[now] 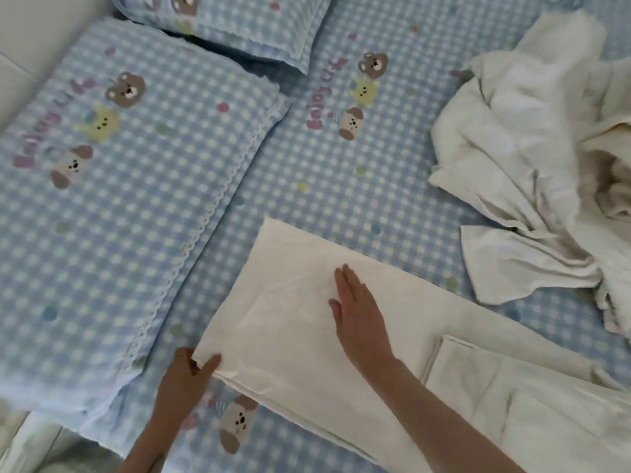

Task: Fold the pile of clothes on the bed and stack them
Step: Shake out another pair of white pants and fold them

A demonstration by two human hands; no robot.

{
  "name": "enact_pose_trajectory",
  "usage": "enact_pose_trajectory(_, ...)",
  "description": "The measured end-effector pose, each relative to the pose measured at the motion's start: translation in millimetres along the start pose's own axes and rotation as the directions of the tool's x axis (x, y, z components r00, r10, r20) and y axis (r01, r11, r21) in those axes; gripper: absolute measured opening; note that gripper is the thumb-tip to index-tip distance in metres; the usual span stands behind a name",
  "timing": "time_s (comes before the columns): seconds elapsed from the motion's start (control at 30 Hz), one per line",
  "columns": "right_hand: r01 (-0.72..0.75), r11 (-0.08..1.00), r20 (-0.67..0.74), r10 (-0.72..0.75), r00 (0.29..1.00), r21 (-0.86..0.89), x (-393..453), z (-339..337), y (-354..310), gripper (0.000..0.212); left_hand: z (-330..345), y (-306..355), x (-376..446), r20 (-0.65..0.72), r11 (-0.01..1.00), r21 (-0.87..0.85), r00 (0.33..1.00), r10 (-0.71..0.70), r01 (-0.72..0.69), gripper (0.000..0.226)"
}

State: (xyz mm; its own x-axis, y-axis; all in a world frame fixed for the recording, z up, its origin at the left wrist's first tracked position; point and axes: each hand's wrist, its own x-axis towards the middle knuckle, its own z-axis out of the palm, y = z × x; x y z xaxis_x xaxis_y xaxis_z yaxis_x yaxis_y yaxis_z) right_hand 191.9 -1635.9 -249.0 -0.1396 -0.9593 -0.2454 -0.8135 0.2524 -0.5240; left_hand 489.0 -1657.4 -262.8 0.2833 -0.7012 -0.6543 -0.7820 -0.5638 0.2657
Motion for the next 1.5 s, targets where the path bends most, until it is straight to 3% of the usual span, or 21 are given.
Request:
enact_pose_trajectory(0.13, 0.205, 0.962, 0.156, -0.177, 0.972, -0.183, 122, 14, -56, 0.058, -4, -12, 5, 0.038, 0.978, -0.21, 0.999, 0.002, 0.006, 0.034)
enact_pose_trajectory(0.2, 0.303, 0.901, 0.266, -0.224, 0.938, -0.31, 155, 19, -68, 0.063, -4, -13, 6, 0.023, 0.944, -0.33, 1.0, 0.003, 0.005, 0.018)
enact_pose_trajectory(0.27, 0.481, 0.75, 0.4, -0.311, 0.862, -0.454, 177, 22, -74, 0.059, -4, -12, 8, 0.045, 0.89, -0.454, 0.999, -0.024, 0.042, 0.014)
enact_pose_trajectory(0.33, 0.626, 0.6, 0.546, -0.344, 0.764, -0.498, 192, 22, -82, 0.053, -5, -11, 7, 0.08, 0.884, -0.466, 0.997, 0.006, 0.032, 0.014)
enact_pose_trajectory(0.47, 0.656, 0.497, 0.567, -0.342, 0.75, -0.568, 199, 14, -94, 0.032, -21, 4, -8, 0.118, 0.899, -0.438, 0.99, 0.08, -0.021, 0.014)
enact_pose_trajectory(0.57, 0.667, 0.559, 0.553, -0.391, 0.736, -0.493, 190, -19, -85, 0.027, -43, 23, -42, 0.18, 0.832, -0.553, 0.966, 0.185, -0.056, 0.017)
enact_pose_trajectory(0.67, 0.589, 0.721, 0.397, -0.451, 0.799, -0.366, 166, -84, -64, 0.016, -57, 50, -92, 0.305, 0.744, -0.665, 0.885, 0.352, -0.066, 0.017)
enact_pose_trajectory(0.8, 0.38, 0.892, 0.161, -0.349, 0.923, -0.246, 92, -176, 5, 0.009, -19, 103, -166, 0.459, 0.781, -0.571, 0.69, 0.559, -0.252, 0.016)
enact_pose_trajectory(0.87, 0.259, 0.943, 0.086, -0.246, 0.965, -0.208, 42, -213, 52, 0.017, 20, 129, -206, 0.61, 0.834, -0.432, 0.57, 0.551, -0.345, 0.016)
enact_pose_trajectory(0.93, 0.202, 0.961, 0.034, -0.199, 0.979, -0.186, -9, -240, 103, 0.03, 70, 150, -242, 0.712, 0.87, -0.347, 0.505, 0.487, -0.35, 0.016)
enact_pose_trajectory(1.0, 0.161, 0.966, 0.003, -0.164, 0.986, -0.203, -57, -252, 152, 0.042, 115, 156, -275, 0.722, 0.888, -0.377, 0.517, 0.46, -0.263, 0.003)
enact_pose_trajectory(1.07, 0.083, 0.964, -0.018, -0.091, 0.996, -0.252, -103, -255, 200, 0.046, 150, 158, -300, 0.715, 0.854, -0.305, 0.491, 0.498, -0.422, 0.017)
enact_pose_trajectory(1.13, 0.003, 0.964, -0.03, -0.012, 0.999, -0.264, -141, -253, 241, 0.047, 186, 170, -328, 0.755, 0.848, -0.264, 0.449, 0.478, -0.459, 0.03)
enact_pose_trajectory(1.2, -0.083, 0.966, -0.05, 0.072, 0.996, -0.247, -176, -253, 279, 0.047, 234, 177, -358, 0.735, 0.901, -0.233, 0.54, 0.41, -0.367, 0.021)
enact_pose_trajectory(1.23, -0.127, 0.966, -0.071, 0.114, 0.991, -0.226, -193, -252, 297, 0.047, 254, 181, -371, 0.772, 0.87, -0.159, 0.49, 0.404, -0.467, 0.012)
enact_pose_trajectory(1.3, -0.21, 0.966, -0.118, 0.193, 0.974, -0.153, -219, -247, 326, 0.044, 285, 173, -386, 0.819, 0.695, -0.099, 0.338, 0.463, -0.712, 0.025)
enact_pose_trajectory(1.43, -0.251, 0.955, -0.115, 0.235, 0.965, -0.157, -251, -227, 361, 0.04, 324, 171, -405, 0.806, 0.529, -0.059, 0.272, 0.525, -0.847, 0.023)
enact_pose_trajectory(1.47, -0.282, 0.948, -0.108, 0.268, 0.957, -0.145, -256, -218, 366, 0.043, 322, 176, -407, 0.836, 0.474, -0.048, 0.224, 0.501, -0.879, 0.032)
enact_pose_trajectory(1.5, -0.381, 0.921, -0.107, 0.372, 0.922, -0.079, -263, -211, 369, 0.046, 324, 178, -402, 0.79, 0.392, -0.011, 0.232, 0.567, -0.92, 0.039)
